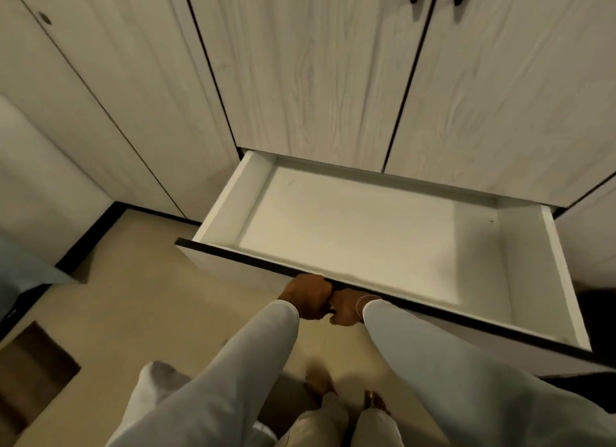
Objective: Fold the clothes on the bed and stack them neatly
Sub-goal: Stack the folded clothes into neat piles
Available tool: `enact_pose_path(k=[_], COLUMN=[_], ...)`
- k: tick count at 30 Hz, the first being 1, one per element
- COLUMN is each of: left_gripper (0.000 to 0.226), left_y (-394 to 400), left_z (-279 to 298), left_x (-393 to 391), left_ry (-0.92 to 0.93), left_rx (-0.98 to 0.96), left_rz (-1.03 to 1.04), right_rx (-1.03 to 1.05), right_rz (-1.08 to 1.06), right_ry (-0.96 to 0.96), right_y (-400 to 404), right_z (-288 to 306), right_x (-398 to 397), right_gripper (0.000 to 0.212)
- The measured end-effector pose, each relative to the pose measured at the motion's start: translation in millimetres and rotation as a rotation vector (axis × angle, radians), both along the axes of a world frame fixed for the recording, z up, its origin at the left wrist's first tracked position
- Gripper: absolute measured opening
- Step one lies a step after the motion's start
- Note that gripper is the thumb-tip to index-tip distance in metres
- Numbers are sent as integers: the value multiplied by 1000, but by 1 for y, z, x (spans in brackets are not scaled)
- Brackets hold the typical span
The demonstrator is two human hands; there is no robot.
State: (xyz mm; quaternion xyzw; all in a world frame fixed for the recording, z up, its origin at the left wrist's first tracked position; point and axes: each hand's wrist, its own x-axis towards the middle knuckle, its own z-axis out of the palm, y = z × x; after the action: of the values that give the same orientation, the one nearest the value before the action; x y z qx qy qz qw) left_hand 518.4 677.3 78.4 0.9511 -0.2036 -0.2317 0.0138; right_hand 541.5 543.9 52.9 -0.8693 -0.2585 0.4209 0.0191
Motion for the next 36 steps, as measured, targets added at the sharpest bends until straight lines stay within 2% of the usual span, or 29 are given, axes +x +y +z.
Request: enact_pose_path(k=[2, 4, 6, 12, 19, 22, 27, 30, 31, 33, 36], left_gripper=[30, 31, 37, 66, 91, 97, 100, 100, 100, 100, 100], left_y=[20, 46, 76, 141, 199, 219, 229, 229, 208, 213, 194], left_z=[38, 70, 97, 131, 167, 177, 176, 177, 182, 178, 176], left_x=[11, 25, 38, 56, 35, 2, -77, -122, -194, -208, -261], left_ry=[-25, -54, -117, -285, -361, -358, -341, -327, -268, -319, -266], left_rx=[86, 138, 179, 180, 244, 277, 303, 310, 311, 279, 323], left_rz=[-14, 57, 137, 370, 677, 831, 1126, 1280, 1515, 1546, 1648], right_rx=[11, 5, 35, 216, 342, 419, 501, 539, 574, 576, 606], right_rz=[51, 96, 97, 83, 308, 423, 738, 812, 1003, 1030, 1135], right_ry=[9, -13, -87, -294, -471, -467, -495, -463, -386, -391, -341], right_y=[22, 44, 66, 112, 186, 221, 275, 305, 332, 339, 349], right_z=[30, 62, 91, 147, 180, 180, 179, 183, 177, 183, 186], right_x=[16, 43, 76, 137, 165, 156, 121, 91, 24, 14, -47], right_gripper=[43, 38, 45, 54, 57, 65, 70, 73, 73, 73, 72])
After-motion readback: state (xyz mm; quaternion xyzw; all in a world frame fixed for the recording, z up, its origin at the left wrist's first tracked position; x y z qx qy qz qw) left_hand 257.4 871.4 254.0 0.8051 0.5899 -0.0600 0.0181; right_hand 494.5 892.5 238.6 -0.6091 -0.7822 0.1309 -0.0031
